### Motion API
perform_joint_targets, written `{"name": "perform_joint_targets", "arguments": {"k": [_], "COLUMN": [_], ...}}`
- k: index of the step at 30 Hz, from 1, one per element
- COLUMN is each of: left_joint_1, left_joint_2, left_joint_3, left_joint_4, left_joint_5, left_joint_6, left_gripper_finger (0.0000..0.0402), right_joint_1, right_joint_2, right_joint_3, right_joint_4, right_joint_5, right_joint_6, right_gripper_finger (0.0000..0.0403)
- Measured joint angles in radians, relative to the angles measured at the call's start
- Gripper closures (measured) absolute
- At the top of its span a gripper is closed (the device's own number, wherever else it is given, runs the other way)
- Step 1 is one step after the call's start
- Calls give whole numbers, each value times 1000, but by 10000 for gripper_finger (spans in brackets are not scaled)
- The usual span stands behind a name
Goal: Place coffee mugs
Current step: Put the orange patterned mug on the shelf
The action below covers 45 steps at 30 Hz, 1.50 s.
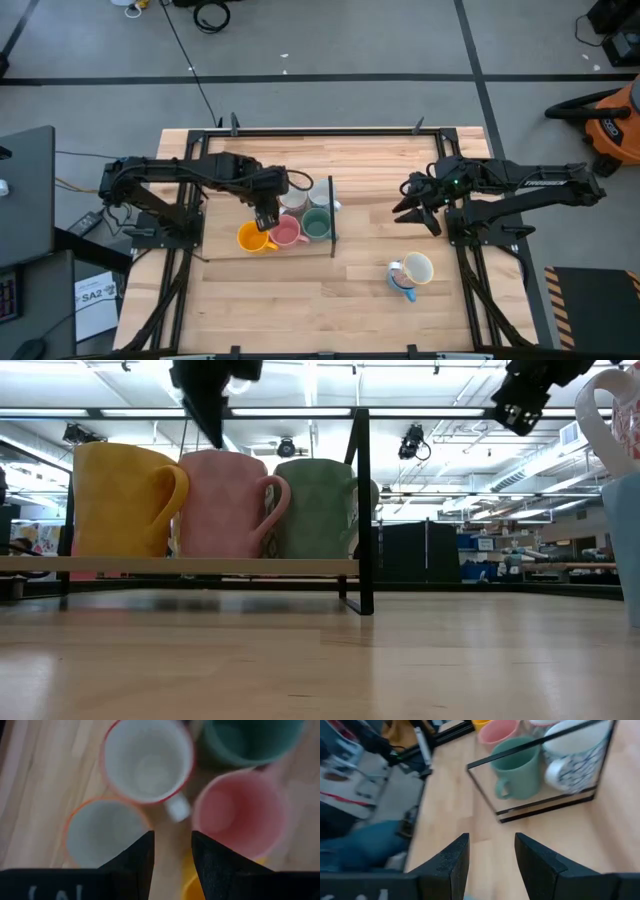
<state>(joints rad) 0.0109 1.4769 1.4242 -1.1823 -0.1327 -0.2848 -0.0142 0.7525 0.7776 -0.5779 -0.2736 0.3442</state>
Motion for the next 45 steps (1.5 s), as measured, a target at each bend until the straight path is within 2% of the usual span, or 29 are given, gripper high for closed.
{"name": "perform_joint_targets", "arguments": {"k": [6, 14, 24, 33, 45], "left_joint_1": [-92, -169, -190, -190, -190], "left_joint_2": [4, 4, 4, 4, 4], "left_joint_3": [-7, -7, -8, -9, -9], "left_joint_4": [204, 390, 407, 407, 408], "left_joint_5": [-2, -16, -50, -50, -56], "left_joint_6": [-19, -19, -19, -19, -19], "left_gripper_finger": [264, 264, 264, 264, 264], "right_joint_1": [67, 259, 421, 483, 505], "right_joint_2": [0, 0, 0, 17, 146], "right_joint_3": [0, 0, 0, 0, 0], "right_joint_4": [-17, -57, -223, -233, -236], "right_joint_5": [-92, -49, 121, 180, 222], "right_joint_6": [141, 284, 290, 293, 284], "right_gripper_finger": [240, 240, 240, 240, 240]}}
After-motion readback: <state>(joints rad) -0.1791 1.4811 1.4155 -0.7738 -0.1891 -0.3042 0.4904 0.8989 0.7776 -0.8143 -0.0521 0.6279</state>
